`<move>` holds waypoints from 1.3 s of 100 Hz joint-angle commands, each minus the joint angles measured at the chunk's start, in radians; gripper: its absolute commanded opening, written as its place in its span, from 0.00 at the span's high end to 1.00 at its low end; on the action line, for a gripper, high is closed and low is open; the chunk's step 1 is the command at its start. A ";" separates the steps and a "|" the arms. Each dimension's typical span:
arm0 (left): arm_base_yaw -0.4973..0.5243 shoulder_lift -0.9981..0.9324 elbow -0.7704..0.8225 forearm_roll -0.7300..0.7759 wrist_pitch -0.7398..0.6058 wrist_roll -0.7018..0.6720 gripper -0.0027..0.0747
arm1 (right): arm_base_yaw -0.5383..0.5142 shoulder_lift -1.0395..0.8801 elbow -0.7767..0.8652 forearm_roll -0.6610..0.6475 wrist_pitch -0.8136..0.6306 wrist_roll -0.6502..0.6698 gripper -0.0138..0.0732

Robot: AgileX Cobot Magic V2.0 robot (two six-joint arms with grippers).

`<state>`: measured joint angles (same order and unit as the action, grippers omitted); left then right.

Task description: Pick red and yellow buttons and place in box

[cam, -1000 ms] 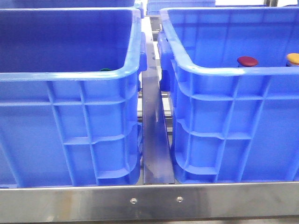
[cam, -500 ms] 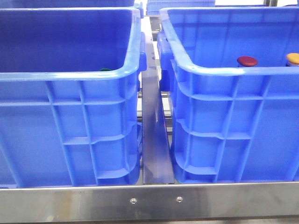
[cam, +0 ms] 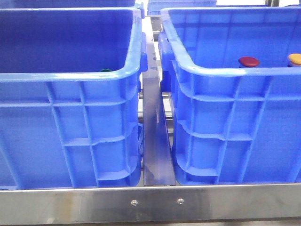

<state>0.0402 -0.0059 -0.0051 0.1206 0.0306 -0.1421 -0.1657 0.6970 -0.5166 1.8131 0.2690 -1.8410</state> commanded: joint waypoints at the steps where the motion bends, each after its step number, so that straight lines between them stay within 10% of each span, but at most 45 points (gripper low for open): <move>1: 0.003 -0.030 0.056 0.000 -0.081 -0.010 0.99 | -0.004 -0.006 -0.025 0.122 0.035 0.000 0.95; 91: 0.003 -0.030 0.056 0.000 -0.081 -0.010 0.99 | -0.004 -0.006 -0.027 0.069 0.086 0.034 0.95; 130: 0.003 -0.030 0.056 0.000 -0.081 -0.010 0.99 | 0.002 -0.033 -0.052 -0.807 0.002 0.917 0.95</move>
<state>0.0402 -0.0059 -0.0051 0.1213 0.0306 -0.1438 -0.1657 0.6829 -0.5301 1.2059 0.3104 -1.1612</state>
